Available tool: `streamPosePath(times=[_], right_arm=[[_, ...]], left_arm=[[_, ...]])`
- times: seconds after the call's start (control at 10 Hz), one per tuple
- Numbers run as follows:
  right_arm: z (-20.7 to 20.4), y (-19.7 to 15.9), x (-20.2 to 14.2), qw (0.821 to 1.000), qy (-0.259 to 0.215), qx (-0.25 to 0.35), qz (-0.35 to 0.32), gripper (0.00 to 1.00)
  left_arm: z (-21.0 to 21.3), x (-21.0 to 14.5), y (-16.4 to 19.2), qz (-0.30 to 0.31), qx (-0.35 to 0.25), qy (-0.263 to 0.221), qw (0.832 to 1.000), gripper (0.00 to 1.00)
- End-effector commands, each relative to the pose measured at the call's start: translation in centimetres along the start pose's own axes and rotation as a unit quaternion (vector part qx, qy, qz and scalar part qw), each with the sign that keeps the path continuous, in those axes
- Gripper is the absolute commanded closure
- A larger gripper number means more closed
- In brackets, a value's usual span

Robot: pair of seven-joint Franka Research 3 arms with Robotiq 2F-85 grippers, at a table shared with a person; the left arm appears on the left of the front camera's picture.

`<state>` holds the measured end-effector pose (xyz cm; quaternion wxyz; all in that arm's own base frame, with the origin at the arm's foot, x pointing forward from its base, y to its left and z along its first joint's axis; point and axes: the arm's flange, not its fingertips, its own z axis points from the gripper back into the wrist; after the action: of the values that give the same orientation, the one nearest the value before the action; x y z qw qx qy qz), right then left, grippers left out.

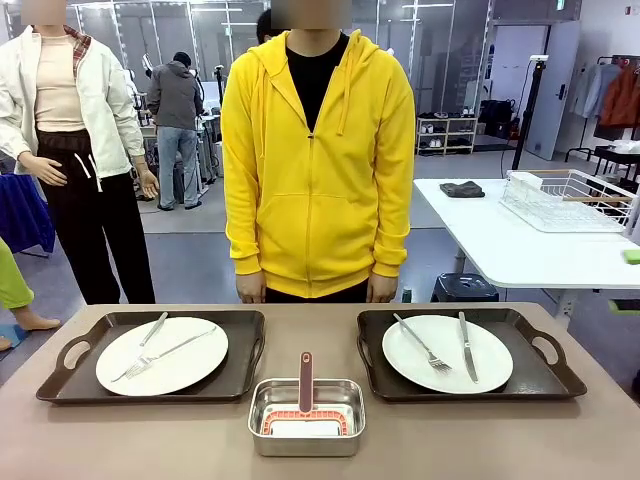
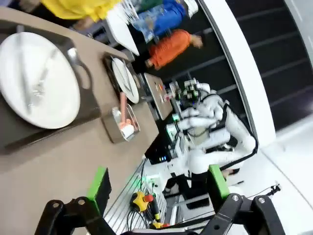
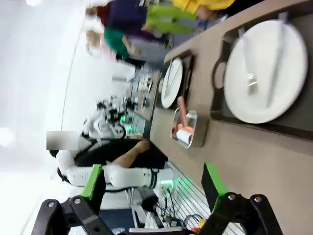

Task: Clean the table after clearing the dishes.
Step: When the left (or right) Handle tray is removed, use the left hand (or right hand) to clean the left (or right) side of the table with the Lint Roller.

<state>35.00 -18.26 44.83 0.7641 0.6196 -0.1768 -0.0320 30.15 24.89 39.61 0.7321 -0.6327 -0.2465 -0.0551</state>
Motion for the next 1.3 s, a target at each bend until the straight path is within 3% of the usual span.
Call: streamPosePath(times=[0.0,0.2,0.3,0.4,1.2], right_arm=[[2.6,-0.5,0.7,0.997,-0.062,-0.002,-0.033,0.0],[5.0,-2.0,0.1,0.995,-0.088,-0.012,-0.053,0.0],[4.5,-2.2,0.3,0.996,-0.073,-0.018,-0.041,0.0],[6.1,-2.6,-0.3,0.996,-0.082,-0.013,-0.042,0.0],[6.1,-2.6,-0.3,0.996,-0.082,-0.013,-0.042,0.0]], left_arm=[[2.7,1.0,1.6,-0.006,0.011,-0.021,1.0,0.0],[3.8,0.9,1.8,0.005,0.023,-0.041,0.999,0.0],[3.6,1.5,1.9,0.017,0.043,-0.061,0.997,0.0],[4.3,-0.2,2.2,0.017,0.026,-0.033,0.999,0.0],[4.3,-0.2,2.2,0.017,0.026,-0.033,0.999,0.0]])
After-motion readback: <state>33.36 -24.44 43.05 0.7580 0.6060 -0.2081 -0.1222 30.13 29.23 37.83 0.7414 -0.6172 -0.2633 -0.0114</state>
